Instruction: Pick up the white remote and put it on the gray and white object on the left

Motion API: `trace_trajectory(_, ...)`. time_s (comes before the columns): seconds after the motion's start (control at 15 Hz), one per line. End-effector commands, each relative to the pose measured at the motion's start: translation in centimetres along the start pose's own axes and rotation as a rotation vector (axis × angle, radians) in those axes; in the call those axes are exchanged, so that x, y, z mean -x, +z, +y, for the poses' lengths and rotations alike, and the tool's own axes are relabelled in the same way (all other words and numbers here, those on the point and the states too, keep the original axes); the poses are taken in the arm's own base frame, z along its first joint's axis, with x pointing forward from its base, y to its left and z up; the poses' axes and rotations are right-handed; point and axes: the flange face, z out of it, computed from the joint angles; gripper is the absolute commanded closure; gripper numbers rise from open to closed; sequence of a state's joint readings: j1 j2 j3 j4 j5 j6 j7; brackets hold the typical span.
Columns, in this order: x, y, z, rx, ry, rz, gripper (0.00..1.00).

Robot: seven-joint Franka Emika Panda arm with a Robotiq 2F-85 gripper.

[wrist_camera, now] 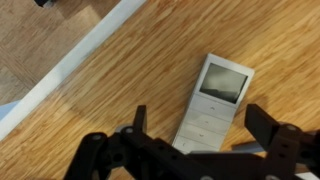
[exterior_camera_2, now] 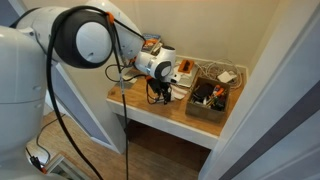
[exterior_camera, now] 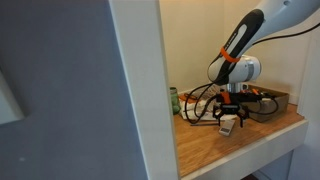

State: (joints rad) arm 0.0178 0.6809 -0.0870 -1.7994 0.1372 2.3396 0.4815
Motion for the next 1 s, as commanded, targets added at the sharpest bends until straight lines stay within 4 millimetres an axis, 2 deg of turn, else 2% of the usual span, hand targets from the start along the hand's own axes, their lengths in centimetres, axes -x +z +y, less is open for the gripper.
trace_trajectory(0.0, -0.6, 0.3, -0.5, -0.002, 0.051, -0.008, 0.0)
trace_trajectory(0.8, -1.3, 2.0, -0.8, 0.014, 0.093, -0.011, 0.01)
trace_trajectory(0.87, -1.4, 2.0, -0.9, 0.014, 0.094, -0.008, 0.26)
trace_trajectory(0.93, -1.4, 1.8, -0.9, 0.015, 0.092, -0.004, 0.26)
